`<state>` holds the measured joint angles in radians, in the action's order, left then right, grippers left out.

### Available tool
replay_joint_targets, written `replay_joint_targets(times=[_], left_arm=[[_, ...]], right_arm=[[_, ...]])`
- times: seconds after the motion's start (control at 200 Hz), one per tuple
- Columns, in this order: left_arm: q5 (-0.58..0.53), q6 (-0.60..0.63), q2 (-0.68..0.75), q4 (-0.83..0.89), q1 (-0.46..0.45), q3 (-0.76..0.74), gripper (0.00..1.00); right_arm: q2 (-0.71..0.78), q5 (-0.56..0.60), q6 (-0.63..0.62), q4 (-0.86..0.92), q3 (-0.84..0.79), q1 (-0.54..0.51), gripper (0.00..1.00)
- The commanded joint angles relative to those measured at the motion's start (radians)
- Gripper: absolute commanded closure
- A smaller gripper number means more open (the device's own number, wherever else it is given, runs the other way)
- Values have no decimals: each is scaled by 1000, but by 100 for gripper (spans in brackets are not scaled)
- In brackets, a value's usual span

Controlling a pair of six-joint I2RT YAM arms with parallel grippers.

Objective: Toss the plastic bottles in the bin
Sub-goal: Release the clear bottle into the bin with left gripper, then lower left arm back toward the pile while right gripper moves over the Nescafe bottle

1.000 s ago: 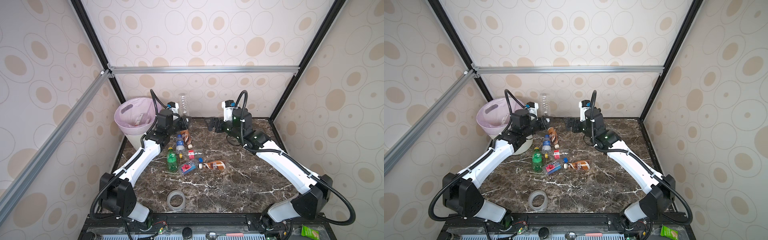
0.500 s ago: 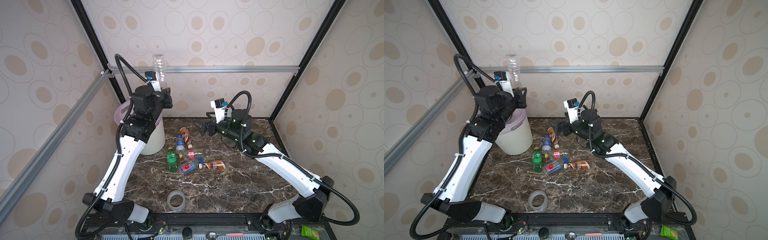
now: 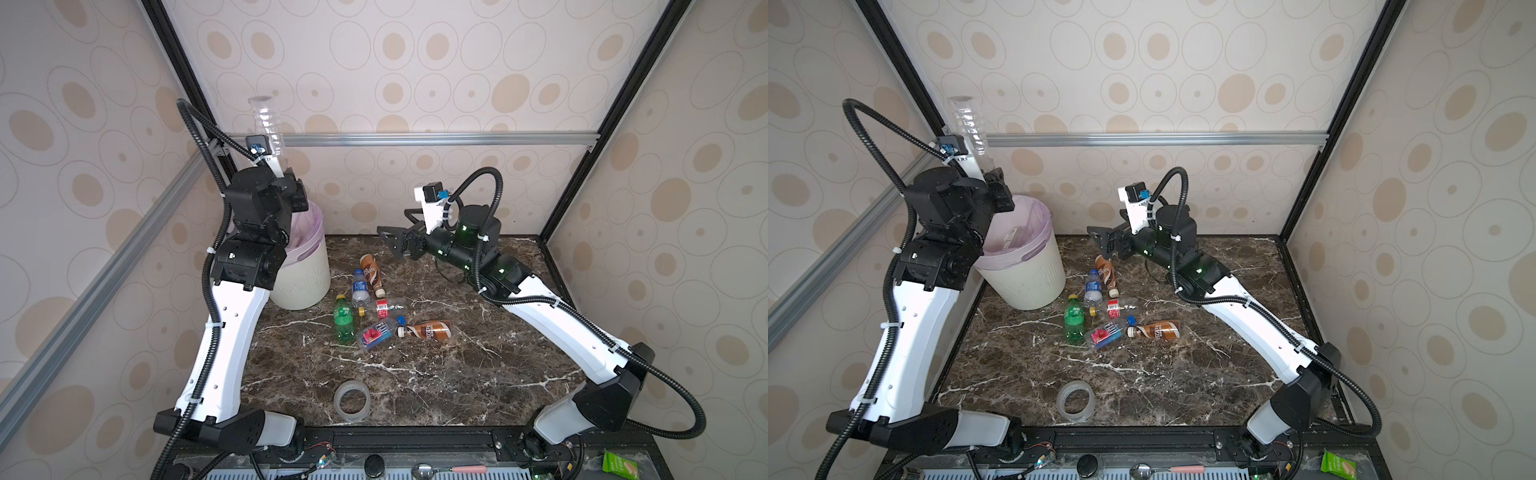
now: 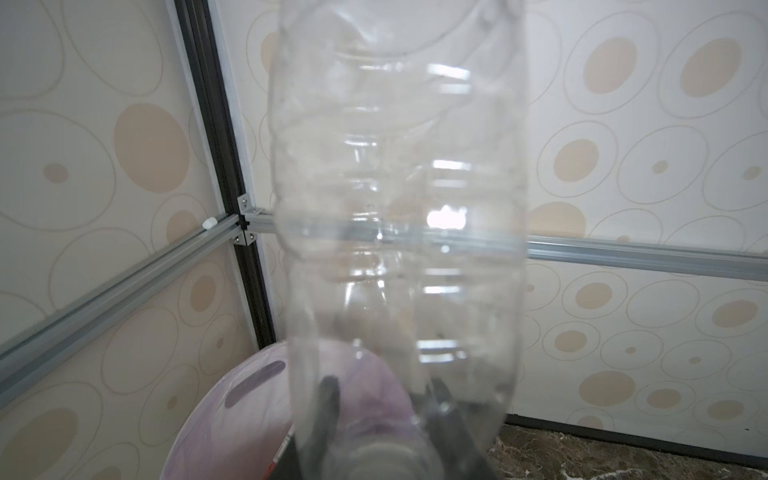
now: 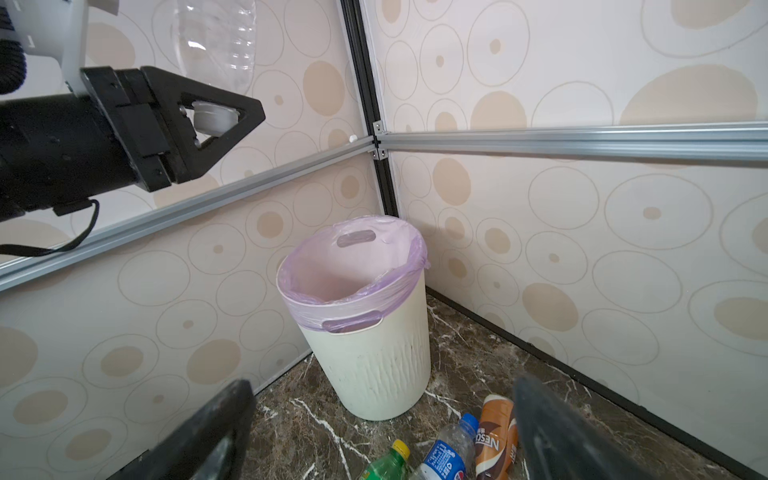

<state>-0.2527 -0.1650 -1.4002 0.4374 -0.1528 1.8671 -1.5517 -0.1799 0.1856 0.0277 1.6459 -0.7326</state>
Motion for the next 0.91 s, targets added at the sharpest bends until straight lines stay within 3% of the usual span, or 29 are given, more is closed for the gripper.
replay_joint_targets(times=[0.0, 0.07, 0.155, 0.235, 0.44, 0.685, 0.9], left_arm=[[199, -162, -83, 145, 120, -31, 64], [258, -182, -92, 177, 124, -30, 48], [308, -219, -62, 158, 124, -34, 16], [358, -251, -41, 150, 123, -14, 1], [408, -273, -34, 162, 121, 32, 1], [459, -292, -1, 84, 102, -47, 1], [487, -337, 43, -57, -22, -222, 1]], right_arm=[[6, -1, -1, 0, -4, -6, 0], [18, 14, -13, 9, -18, -7, 0], [26, 31, -19, 8, -31, -6, 0], [28, 34, -14, 3, -35, -5, 0], [21, 38, 0, -4, -42, -6, 0], [29, 51, 21, 11, -57, 8, 0], [57, 76, 64, 88, -112, 67, 0]])
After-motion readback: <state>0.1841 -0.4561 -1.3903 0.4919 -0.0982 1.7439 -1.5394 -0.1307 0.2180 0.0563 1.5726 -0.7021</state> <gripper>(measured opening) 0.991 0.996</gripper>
